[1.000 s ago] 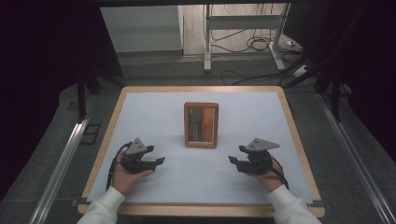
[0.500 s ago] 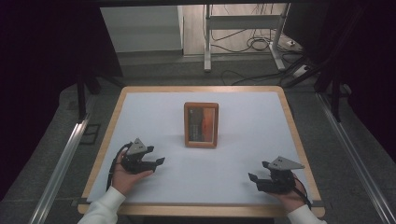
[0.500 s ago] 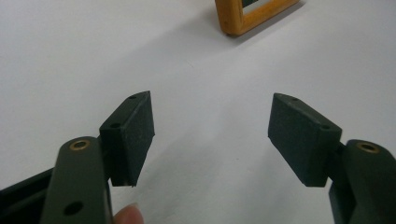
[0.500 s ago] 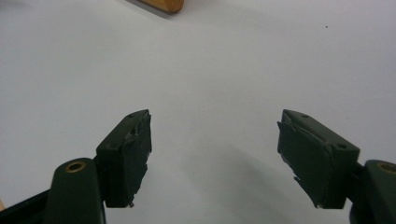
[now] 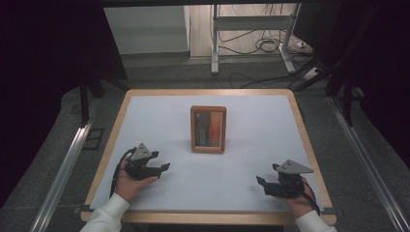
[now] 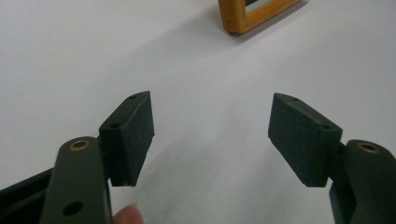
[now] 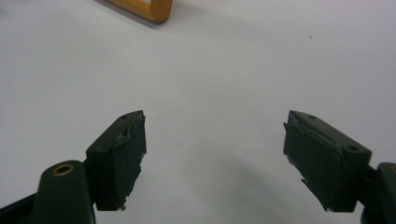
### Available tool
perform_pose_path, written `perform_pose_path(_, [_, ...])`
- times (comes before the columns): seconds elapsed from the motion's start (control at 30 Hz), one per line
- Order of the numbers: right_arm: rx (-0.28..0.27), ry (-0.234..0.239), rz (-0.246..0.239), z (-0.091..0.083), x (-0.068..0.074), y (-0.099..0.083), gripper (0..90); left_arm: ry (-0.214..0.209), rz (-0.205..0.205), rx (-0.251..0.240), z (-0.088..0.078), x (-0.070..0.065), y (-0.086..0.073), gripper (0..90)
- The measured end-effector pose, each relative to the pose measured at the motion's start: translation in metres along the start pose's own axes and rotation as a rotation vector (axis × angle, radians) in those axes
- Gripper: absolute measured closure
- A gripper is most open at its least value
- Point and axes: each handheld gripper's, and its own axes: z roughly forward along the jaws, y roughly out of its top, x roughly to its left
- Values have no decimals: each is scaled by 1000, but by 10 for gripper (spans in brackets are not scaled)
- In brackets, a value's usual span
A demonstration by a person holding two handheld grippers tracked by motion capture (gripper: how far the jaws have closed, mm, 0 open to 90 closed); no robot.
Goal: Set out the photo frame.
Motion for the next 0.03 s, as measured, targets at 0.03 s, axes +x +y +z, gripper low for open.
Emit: perform_pose_path(0.03, [-4, -3, 2, 0, 0, 1, 203, 1, 0, 0, 0, 0, 0, 310])
